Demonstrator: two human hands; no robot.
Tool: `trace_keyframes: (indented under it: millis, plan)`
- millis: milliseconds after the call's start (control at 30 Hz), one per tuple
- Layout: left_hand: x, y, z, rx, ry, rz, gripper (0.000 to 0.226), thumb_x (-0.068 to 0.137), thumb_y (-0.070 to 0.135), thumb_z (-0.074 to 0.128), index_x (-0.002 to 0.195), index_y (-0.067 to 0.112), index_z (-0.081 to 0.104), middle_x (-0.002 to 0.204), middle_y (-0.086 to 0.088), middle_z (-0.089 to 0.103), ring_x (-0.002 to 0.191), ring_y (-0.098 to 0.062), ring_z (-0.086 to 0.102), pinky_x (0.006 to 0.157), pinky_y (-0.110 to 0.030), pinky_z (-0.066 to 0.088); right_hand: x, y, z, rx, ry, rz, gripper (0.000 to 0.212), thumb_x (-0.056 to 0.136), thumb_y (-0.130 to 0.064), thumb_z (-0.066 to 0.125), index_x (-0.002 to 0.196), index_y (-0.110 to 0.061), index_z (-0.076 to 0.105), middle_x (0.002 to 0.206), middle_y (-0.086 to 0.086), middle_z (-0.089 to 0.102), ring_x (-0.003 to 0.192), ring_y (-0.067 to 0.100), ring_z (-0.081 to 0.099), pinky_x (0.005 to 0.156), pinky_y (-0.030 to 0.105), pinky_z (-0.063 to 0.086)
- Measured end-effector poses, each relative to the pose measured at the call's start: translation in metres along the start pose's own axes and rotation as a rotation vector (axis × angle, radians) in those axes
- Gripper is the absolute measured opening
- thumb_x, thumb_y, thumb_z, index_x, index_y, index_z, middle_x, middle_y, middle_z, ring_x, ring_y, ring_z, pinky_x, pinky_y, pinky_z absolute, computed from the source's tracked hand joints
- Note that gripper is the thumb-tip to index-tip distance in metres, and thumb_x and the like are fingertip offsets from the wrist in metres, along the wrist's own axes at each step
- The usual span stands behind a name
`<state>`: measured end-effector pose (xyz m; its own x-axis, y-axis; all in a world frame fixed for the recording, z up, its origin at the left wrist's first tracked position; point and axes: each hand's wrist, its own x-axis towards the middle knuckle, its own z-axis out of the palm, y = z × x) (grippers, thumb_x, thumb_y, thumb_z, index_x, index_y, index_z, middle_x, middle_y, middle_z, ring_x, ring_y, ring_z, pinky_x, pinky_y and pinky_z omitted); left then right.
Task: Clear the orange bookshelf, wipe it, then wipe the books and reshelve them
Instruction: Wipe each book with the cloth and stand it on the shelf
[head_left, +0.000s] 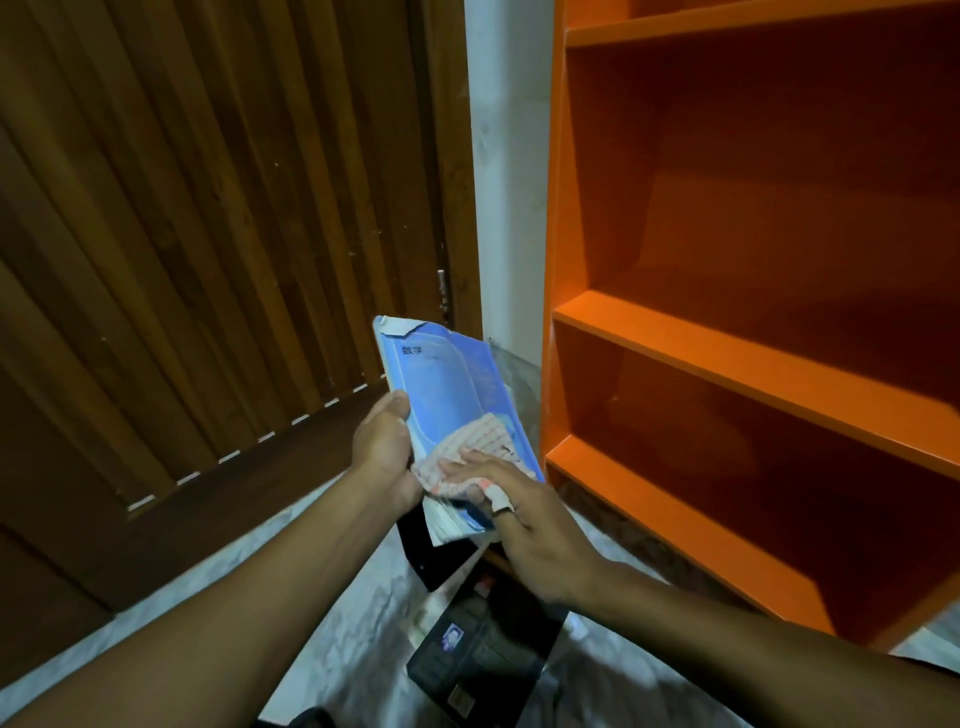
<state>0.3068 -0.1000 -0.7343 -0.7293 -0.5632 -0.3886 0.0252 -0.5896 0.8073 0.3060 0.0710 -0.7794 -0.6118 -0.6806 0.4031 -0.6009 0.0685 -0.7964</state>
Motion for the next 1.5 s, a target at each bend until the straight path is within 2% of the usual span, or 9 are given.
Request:
trace_keyframes:
  millis: [400, 600, 700, 800, 1033, 1167, 1267, 1367, 1500]
  plan:
    - [0.012, 0.024, -0.031, 0.02, 0.123, 0.133, 0.029, 0.1, 0.021, 0.047, 0.122, 0.022, 0.066, 0.11, -0.01, 0.076, 0.095, -0.039, 0.073, 0.079, -0.067, 0.055, -0.012, 0.027, -0.013, -0.193, -0.366, 0.207, 0.021, 0.102, -0.013, 0.042, 0.083, -0.019, 0.049, 0.075, -0.011, 0.05, 0.068, 0.004, 0.044, 0.068, 0.024, 0.038]
    - [0.006, 0.032, -0.038, 0.056, -0.002, 0.092, 0.029, 0.099, 0.018, 0.047, 0.12, 0.012, 0.066, 0.116, -0.017, 0.073, 0.108, -0.044, 0.068, 0.09, -0.067, 0.051, -0.004, 0.055, -0.034, 0.128, -0.098, 0.744, 0.03, 0.106, -0.022, 0.041, 0.087, -0.006, 0.058, 0.063, 0.003, 0.044, 0.044, 0.004, 0.043, 0.05, 0.024, 0.035]
    - [0.003, 0.031, -0.039, 0.056, -0.086, 0.011, 0.031, 0.103, 0.025, 0.046, 0.123, 0.015, 0.066, 0.117, -0.016, 0.073, 0.109, -0.042, 0.067, 0.093, -0.06, 0.052, 0.01, 0.054, -0.043, 0.528, 0.12, 0.895, 0.043, 0.104, -0.037, 0.046, 0.129, -0.004, 0.055, 0.111, 0.016, 0.066, 0.09, 0.021, 0.065, 0.073, 0.035, 0.054]
    - [-0.001, 0.028, -0.039, 0.096, -0.147, -0.021, 0.031, 0.104, 0.026, 0.045, 0.123, 0.016, 0.067, 0.118, -0.015, 0.072, 0.111, -0.042, 0.066, 0.099, -0.06, 0.049, 0.022, 0.055, -0.049, 0.874, 0.173, 0.979, 0.073, 0.091, -0.052, 0.064, 0.148, -0.015, 0.038, 0.154, 0.01, 0.041, 0.131, 0.033, 0.054, 0.102, 0.059, 0.047]
    - [0.007, 0.021, -0.042, 0.622, -0.093, 0.13, 0.028, 0.106, 0.024, 0.045, 0.123, 0.01, 0.063, 0.116, -0.016, 0.073, 0.095, -0.035, 0.073, 0.09, -0.054, 0.056, 0.02, 0.02, -0.051, 0.879, 0.092, 0.77, 0.028, 0.095, -0.019, 0.063, 0.119, -0.005, 0.066, 0.111, 0.017, 0.074, 0.099, 0.037, 0.072, 0.069, 0.044, 0.061]
    - [0.009, 0.007, -0.04, 1.188, -0.062, 0.187, 0.065, 0.098, 0.03, 0.06, 0.155, 0.016, 0.031, 0.156, -0.01, 0.04, 0.138, -0.03, 0.045, 0.113, -0.043, 0.038, 0.025, 0.025, -0.037, 0.678, 0.186, 0.718, 0.031, 0.093, -0.027, 0.069, 0.117, -0.007, 0.067, 0.107, 0.014, 0.075, 0.092, 0.034, 0.074, 0.07, 0.042, 0.06]
    - [-0.015, 0.005, -0.015, 0.989, -0.18, 0.091, 0.054, 0.1, 0.042, 0.055, 0.149, 0.023, 0.041, 0.151, -0.004, 0.044, 0.134, -0.029, 0.048, 0.098, -0.04, 0.045, 0.025, 0.027, -0.021, 0.342, 0.219, 0.649, 0.051, 0.079, -0.046, 0.071, 0.119, -0.015, 0.064, 0.111, 0.006, 0.073, 0.096, 0.026, 0.071, 0.083, 0.047, 0.059]
    - [-0.03, -0.002, 0.007, 0.669, -0.337, -0.144, 0.035, 0.097, 0.052, 0.053, 0.124, 0.029, 0.056, 0.129, 0.0, 0.059, 0.098, -0.031, 0.062, 0.081, -0.05, 0.058, 0.022, 0.03, -0.011, 0.005, 0.181, 0.455, 0.018, 0.087, -0.033, 0.061, 0.102, -0.022, 0.063, 0.092, -0.006, 0.069, 0.086, 0.007, 0.065, 0.081, 0.037, 0.055]
    - [-0.017, -0.015, 0.01, 0.523, -0.217, -0.014, 0.046, 0.096, 0.035, 0.065, 0.138, 0.029, 0.046, 0.117, -0.014, 0.066, 0.077, -0.034, 0.069, 0.064, -0.053, 0.06, 0.017, 0.015, -0.008, -0.258, 0.091, 0.246, 0.019, 0.092, -0.027, 0.059, 0.111, -0.032, 0.059, 0.088, -0.021, 0.06, 0.08, -0.01, 0.053, 0.065, 0.011, 0.038]
